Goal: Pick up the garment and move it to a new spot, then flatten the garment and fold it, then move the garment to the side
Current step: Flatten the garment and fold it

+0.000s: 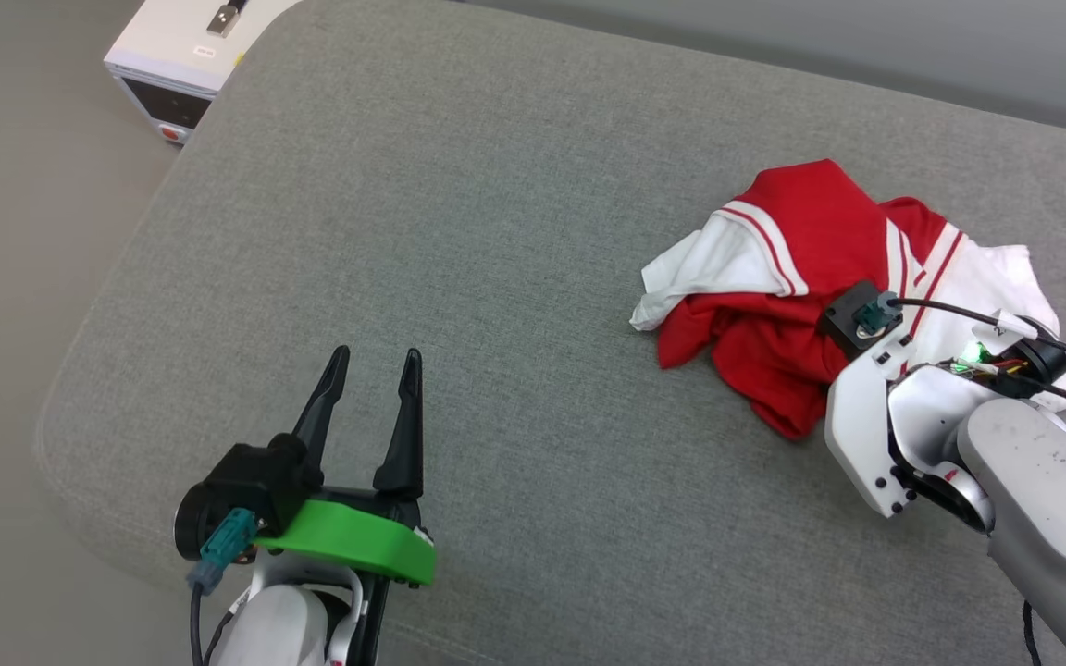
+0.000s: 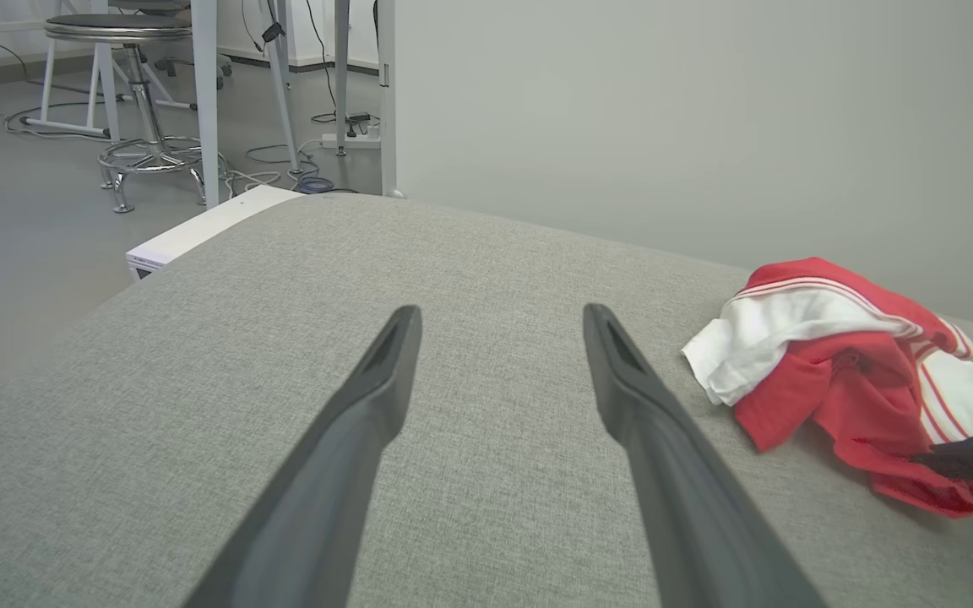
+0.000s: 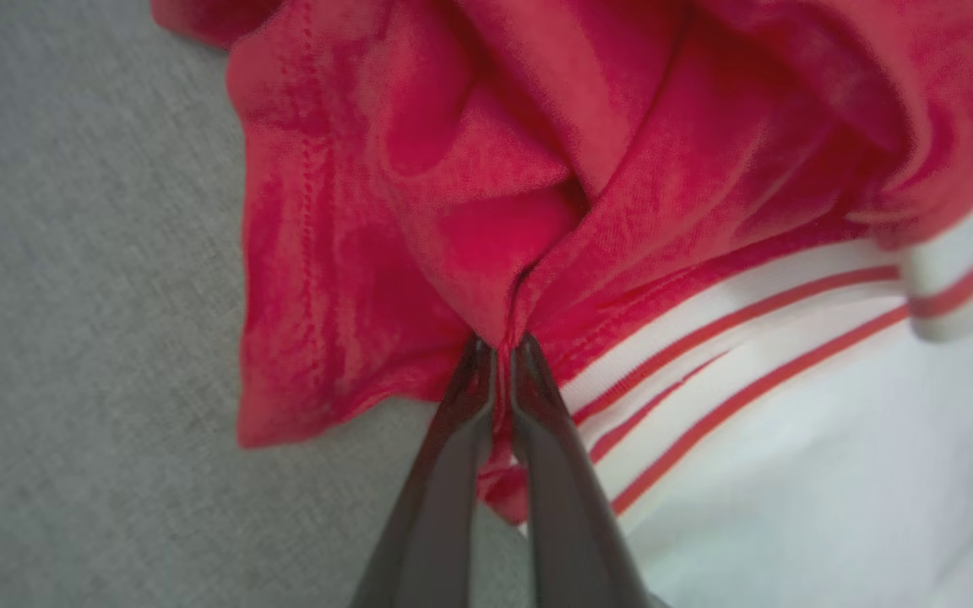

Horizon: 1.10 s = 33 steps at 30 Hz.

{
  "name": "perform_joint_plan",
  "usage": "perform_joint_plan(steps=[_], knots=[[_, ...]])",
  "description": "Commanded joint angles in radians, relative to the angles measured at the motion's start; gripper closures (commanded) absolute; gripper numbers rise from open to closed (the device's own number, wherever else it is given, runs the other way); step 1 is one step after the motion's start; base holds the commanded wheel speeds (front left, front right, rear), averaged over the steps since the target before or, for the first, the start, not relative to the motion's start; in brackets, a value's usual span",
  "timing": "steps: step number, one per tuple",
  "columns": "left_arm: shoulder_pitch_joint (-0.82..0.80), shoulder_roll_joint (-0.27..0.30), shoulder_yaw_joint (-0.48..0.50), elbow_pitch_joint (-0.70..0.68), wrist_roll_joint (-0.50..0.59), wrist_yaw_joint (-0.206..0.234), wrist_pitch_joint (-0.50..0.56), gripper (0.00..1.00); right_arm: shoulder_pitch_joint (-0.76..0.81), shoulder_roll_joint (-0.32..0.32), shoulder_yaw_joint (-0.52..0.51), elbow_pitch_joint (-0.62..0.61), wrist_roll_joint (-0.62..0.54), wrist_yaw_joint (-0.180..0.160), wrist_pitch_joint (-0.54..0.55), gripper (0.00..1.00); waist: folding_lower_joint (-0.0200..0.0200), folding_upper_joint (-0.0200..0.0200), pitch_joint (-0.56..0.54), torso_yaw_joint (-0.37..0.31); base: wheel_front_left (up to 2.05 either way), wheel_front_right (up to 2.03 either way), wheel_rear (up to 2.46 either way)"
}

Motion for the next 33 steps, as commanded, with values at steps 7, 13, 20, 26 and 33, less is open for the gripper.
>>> perform_joint_plan(steps=[7,13,20,26,33], knots=[[0.016,-0.005,0.025,0.016,0.02,-0.006,-0.006,0.0,0.078,-0.106,0.053,-0.049,0.03,0.0,-0.005,1.0,-0.0001,0.0,-0.1,-0.087,0.0,0.0,0.0],[0.044,-0.005,0.037,0.024,0.028,-0.012,-0.006,0.0,0.178,-0.152,0.03,-0.113,0.048,0.0,0.014,1.0,-0.0001,0.0,-0.148,-0.119,0.0,0.0,0.0],[0.074,-0.005,0.035,0.037,0.033,-0.02,-0.006,0.0,0.348,-0.137,-0.039,-0.176,0.044,0.0,0.017,1.0,-0.0001,0.0,-0.181,-0.143,0.0,0.0,0.0],[0.08,-0.005,0.032,0.052,0.041,-0.027,-0.006,0.0,0.421,-0.08,-0.102,-0.196,0.004,0.0,-0.023,0.8,-0.0001,0.0,-0.198,-0.164,0.0,0.0,0.0],[0.087,-0.005,0.035,0.053,0.046,-0.033,-0.006,0.0,0.433,-0.024,-0.186,-0.233,-0.034,0.0,-0.147,0.0,-0.0001,0.0,-0.222,-0.206,0.0,0.0,0.0]])
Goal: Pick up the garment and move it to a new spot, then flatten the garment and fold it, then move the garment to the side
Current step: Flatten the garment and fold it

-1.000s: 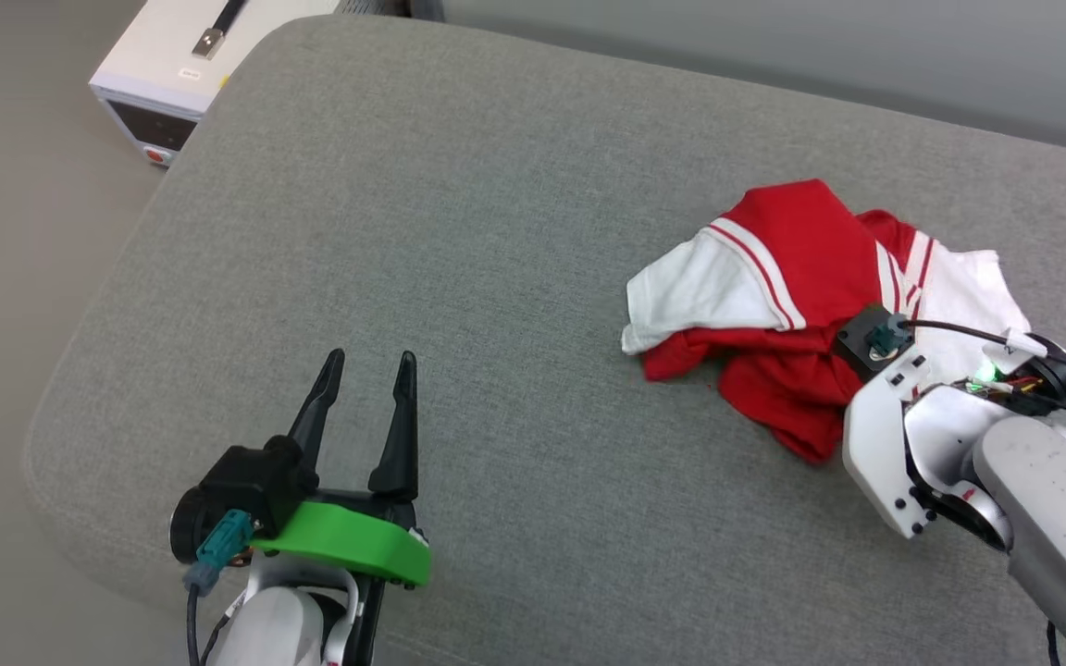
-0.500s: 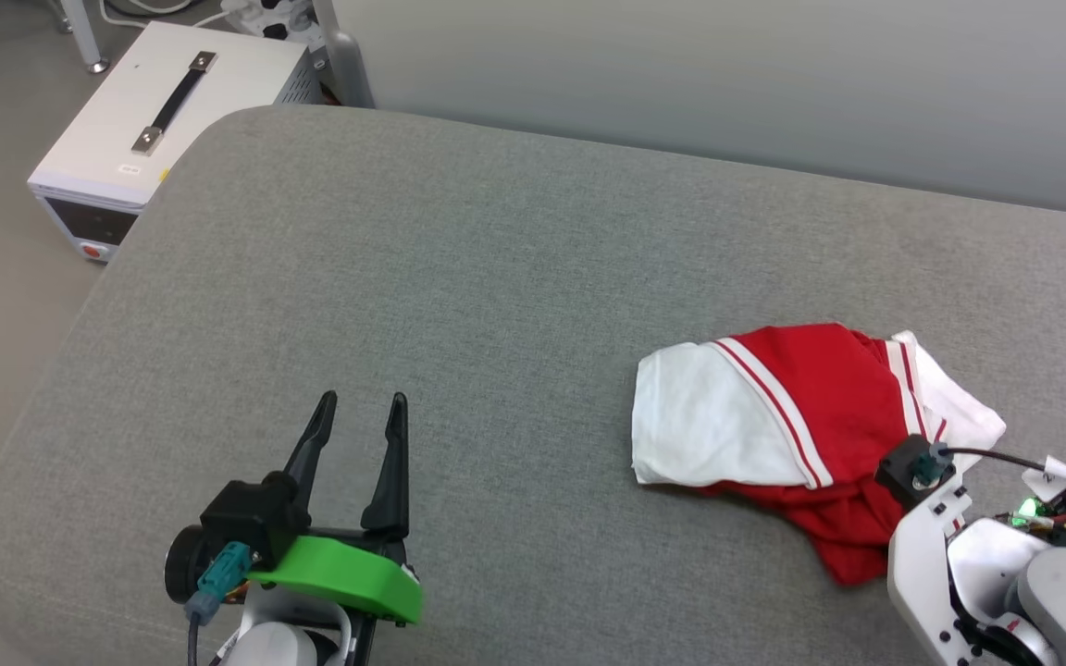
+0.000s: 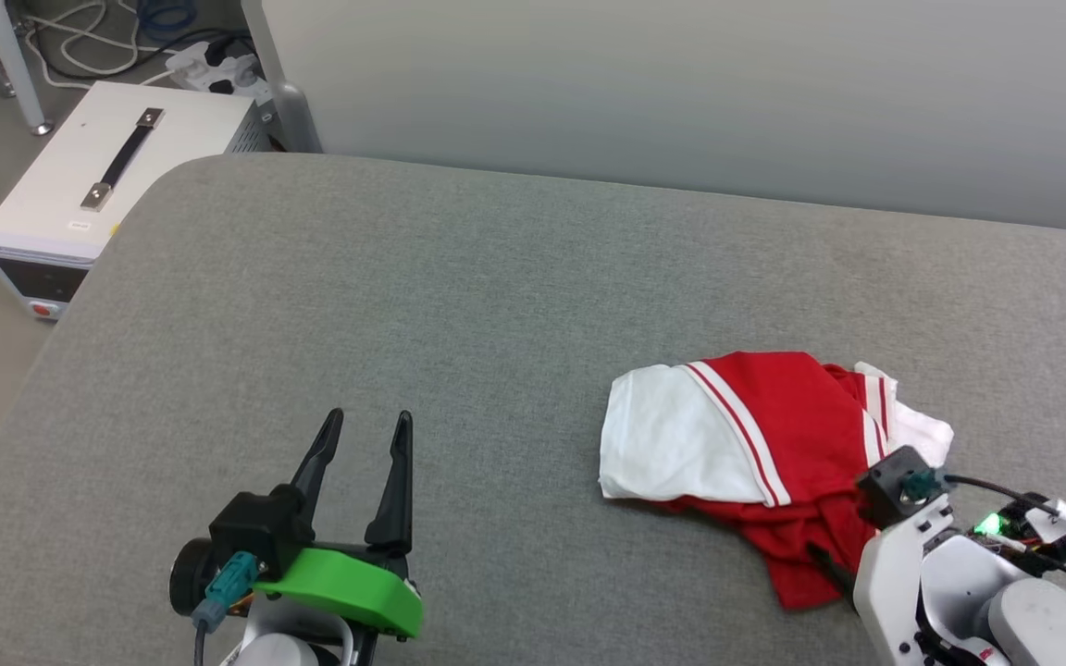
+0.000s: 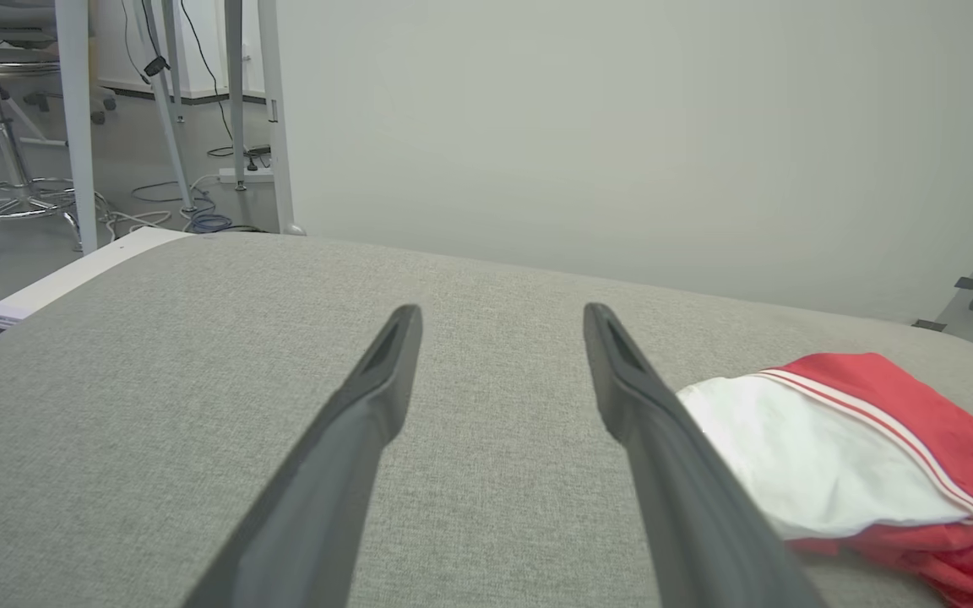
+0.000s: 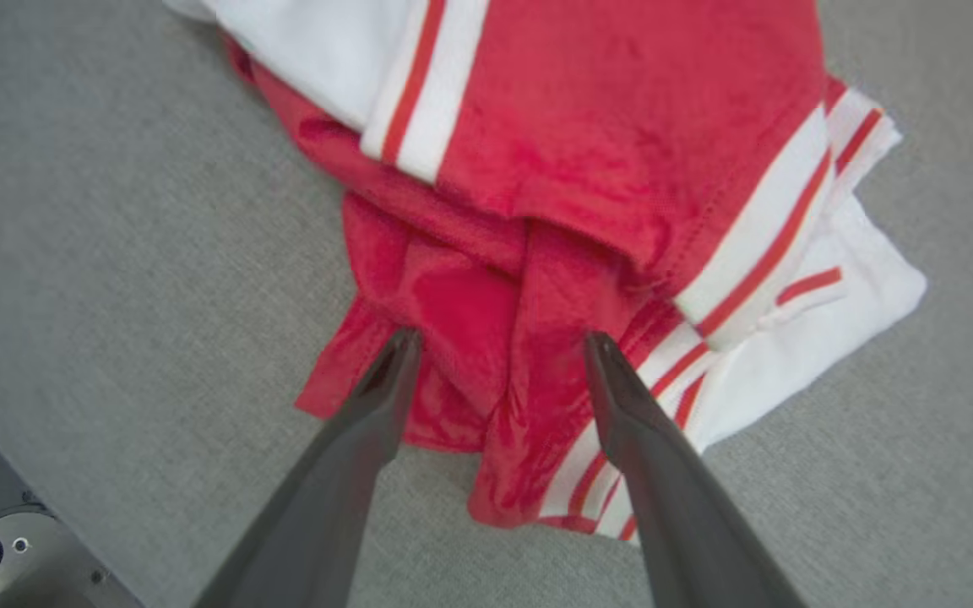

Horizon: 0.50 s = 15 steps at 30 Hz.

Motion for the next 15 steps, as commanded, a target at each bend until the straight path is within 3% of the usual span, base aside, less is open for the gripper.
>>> perform_joint_plan(steps=[1,8,15], knots=[[0.014,-0.005,0.003,-0.005,0.006,-0.006,-0.006,0.0,0.012,0.012,-0.026,-0.017,-0.003,-0.001,-0.03,0.0,0.0,-0.0001,-0.013,-0.023,0.0,0.0,0.0],[0.022,-0.005,-0.008,-0.024,-0.026,-0.007,-0.006,0.0,0.061,0.072,-0.208,-0.09,-0.029,-0.001,-0.201,0.0,0.0,-0.0001,-0.029,-0.064,0.0,0.0,0.0],[0.026,-0.005,-0.063,-0.007,-0.072,-0.006,-0.006,0.0,0.157,0.211,-0.421,-0.135,-0.106,-0.001,-0.386,0.0,0.0,-0.0001,-0.018,-0.091,0.0,0.0,0.0]])
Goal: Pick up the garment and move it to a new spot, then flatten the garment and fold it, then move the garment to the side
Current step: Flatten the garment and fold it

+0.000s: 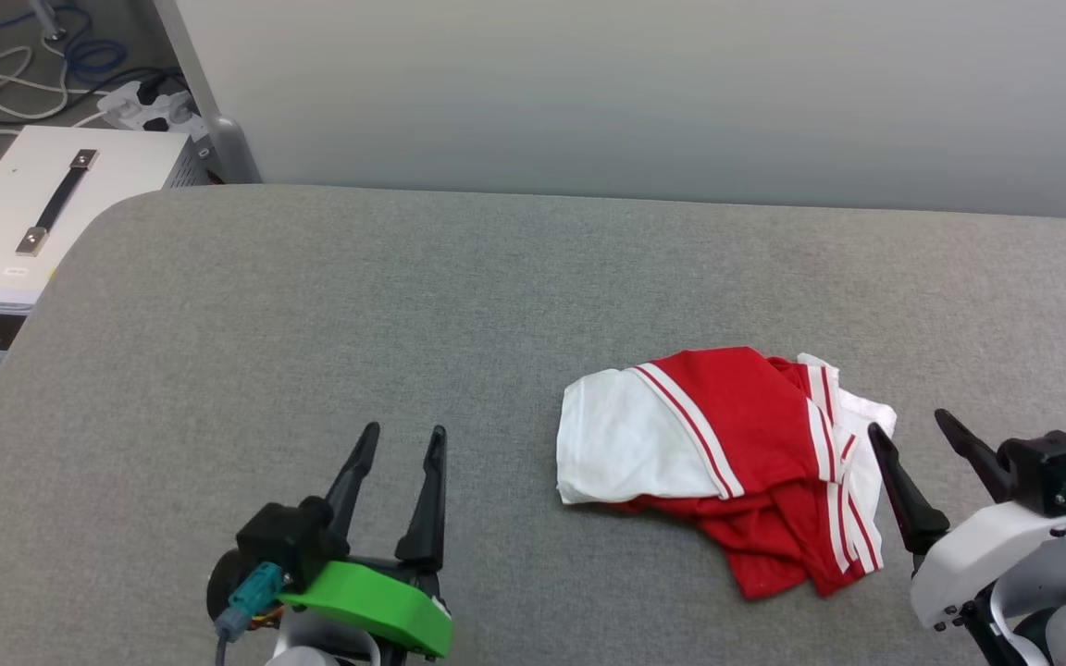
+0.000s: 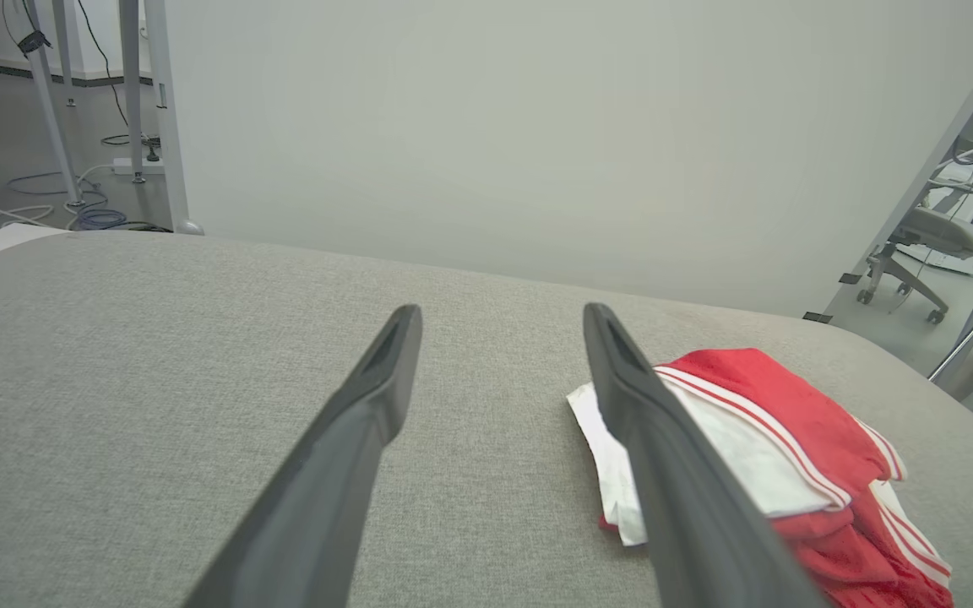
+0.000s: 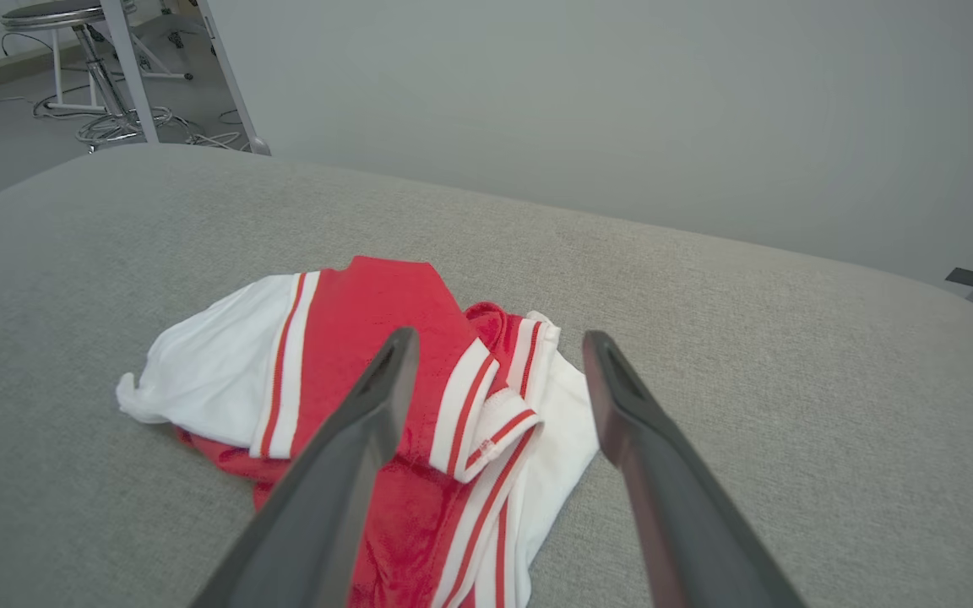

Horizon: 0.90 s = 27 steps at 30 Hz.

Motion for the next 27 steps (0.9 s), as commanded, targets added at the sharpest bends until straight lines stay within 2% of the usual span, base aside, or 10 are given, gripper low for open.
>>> perform_joint_plan(steps=[1,4,6,9,15,17,22,27], knots=[[0.008,-0.005,-0.016,0.019,-0.009,-0.005,-0.006,0.0,0.019,0.029,-0.029,-0.011,-0.023,-0.001,-0.027,0.0,0.0,-0.0001,0.009,-0.01,0.0,0.0,0.0],[-0.011,-0.005,-0.045,0.035,-0.02,-0.006,0.025,0.0,0.039,0.075,-0.073,-0.023,-0.056,-0.001,-0.05,0.0,0.0,-0.0001,0.024,-0.021,0.0,0.0,0.0],[-0.03,-0.005,-0.064,0.038,-0.04,-0.007,0.084,0.0,0.047,0.094,-0.09,-0.03,-0.078,-0.001,-0.055,0.0,0.0,-0.0001,0.034,-0.029,0.0,0.0,0.0],[-0.073,-0.004,-0.094,0.033,-0.061,-0.003,0.227,0.0,0.049,0.114,-0.113,-0.042,-0.103,-0.001,-0.055,0.0,0.0,-0.0001,0.054,-0.042,0.0,0.0,0.0],[-0.172,-0.001,-0.133,0.011,-0.077,0.044,0.524,0.0,0.04,0.124,-0.128,-0.063,-0.128,-0.001,-0.048,0.0,0.0,-0.0001,0.105,-0.074,0.0,0.0,0.0],[-0.206,0.015,-0.154,0.021,-0.051,0.06,0.61,0.0,0.034,0.125,-0.127,-0.066,-0.134,-0.001,-0.047,0.0,0.0,-0.0001,0.125,-0.087,0.0,0.0,0.0],[-0.262,0.016,-0.185,0.049,-0.039,0.073,0.725,0.0,0.019,0.13,-0.123,-0.067,-0.143,-0.001,-0.053,0.0,0.0,-0.0001,0.172,-0.113,0.0,0.0,0.0],[-0.301,0.027,-0.2,0.102,0.003,0.102,0.745,0.0,0.008,0.135,-0.128,-0.061,-0.153,-0.001,-0.063,0.0,0.0,-0.0001,0.21,-0.127,0.0,0.0,0.0]])
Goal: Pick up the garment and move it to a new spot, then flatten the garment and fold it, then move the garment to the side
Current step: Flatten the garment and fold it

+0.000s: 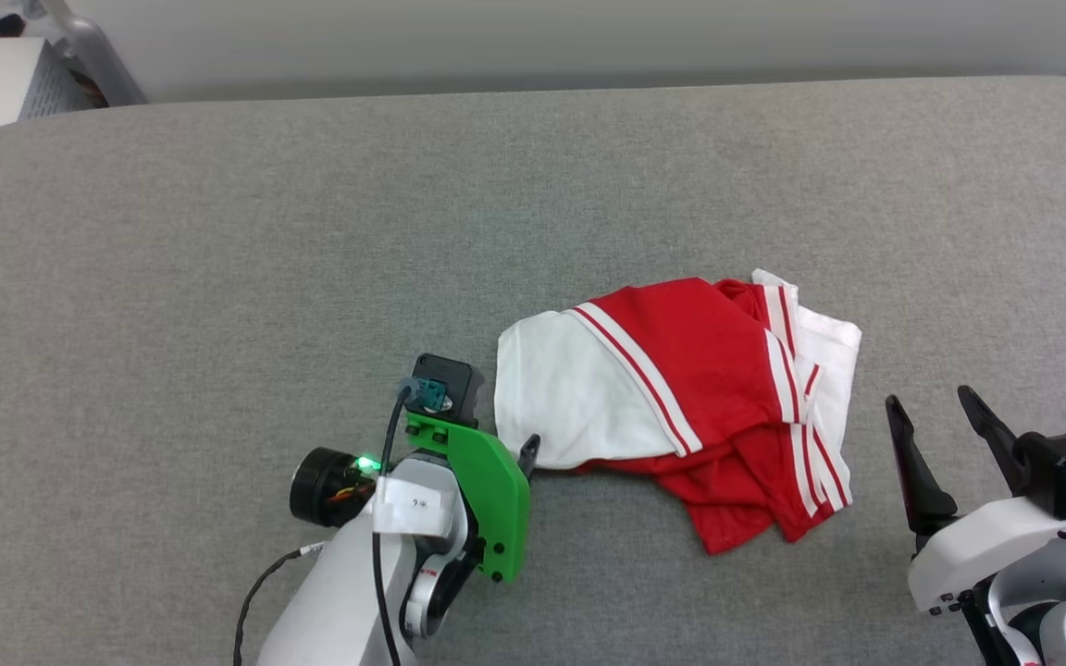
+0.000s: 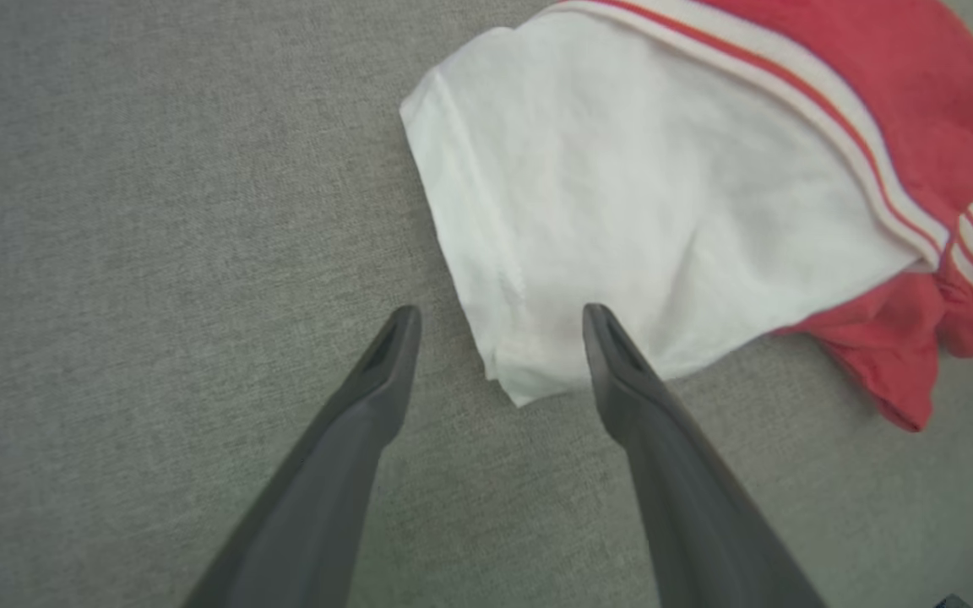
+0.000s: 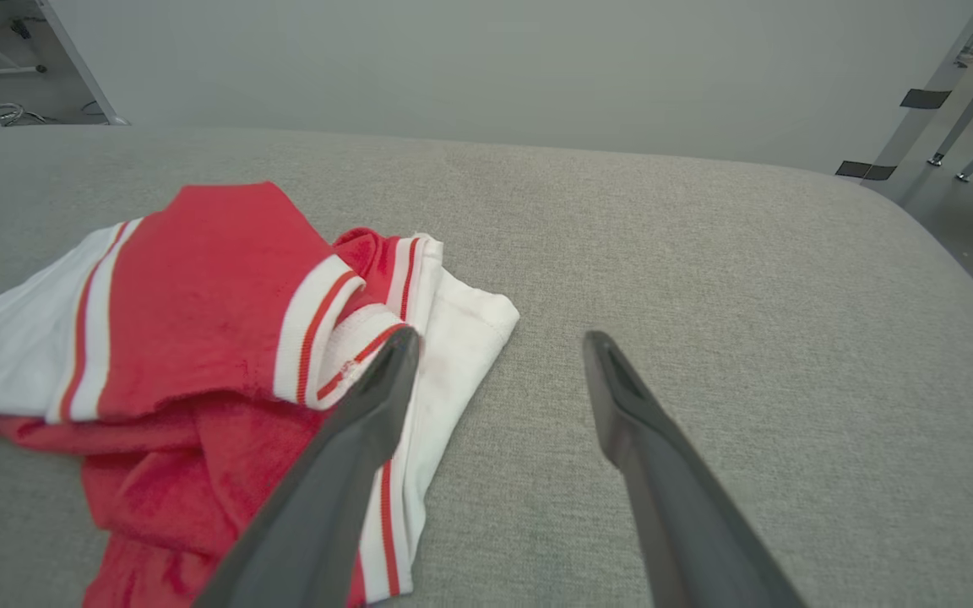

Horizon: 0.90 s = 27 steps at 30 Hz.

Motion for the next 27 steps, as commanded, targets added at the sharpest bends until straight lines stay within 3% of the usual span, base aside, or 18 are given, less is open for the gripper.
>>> perform_joint_plan(steps=[1,11,12,13,14,18,27], knots=[[-0.024,0.01,-0.002,0.019,0.012,0.008,0.003,0.0,-0.018,0.006,-0.001,0.0,-0.007,-0.001,-0.009,0.0,0.0,-0.0001,0.031,-0.021,0.0,0.0,0.0],[-0.057,0.027,-0.049,0.147,0.056,0.01,0.02,0.0,-0.038,0.014,-0.002,0.023,-0.02,-0.001,-0.027,0.0,0.0,-0.0001,0.061,-0.028,0.0,0.0,0.0],[-0.056,0.029,-0.056,0.16,0.058,0.005,0.027,0.09,-0.039,0.015,-0.003,0.025,-0.022,-0.001,-0.029,0.0,0.0,-0.0001,0.062,-0.028,0.0,0.0,0.0],[-0.054,0.029,-0.063,0.173,0.055,-0.003,0.038,0.65,-0.041,0.016,-0.003,0.028,-0.023,-0.001,-0.03,0.0,0.0,-0.0001,0.064,-0.027,0.0,0.0,0.0],[-0.052,0.029,-0.068,0.181,0.051,-0.011,0.044,1.0,-0.042,0.017,-0.003,0.03,-0.024,-0.001,-0.031,0.0,0.0,-0.0001,0.064,-0.026,0.0,0.0,0.0],[-0.044,0.03,-0.075,0.202,0.038,-0.024,0.044,1.0,-0.041,0.021,-0.009,0.04,-0.03,-0.001,-0.034,0.0,0.0,-0.0001,0.054,-0.016,0.0,0.0,0.0],[-0.005,0.048,-0.021,0.155,0.008,0.016,-0.074,1.0,-0.02,0.029,-0.008,0.079,-0.033,-0.001,-0.032,0.0,0.0,-0.0001,-0.03,0.034,0.0,0.0,0.0]])
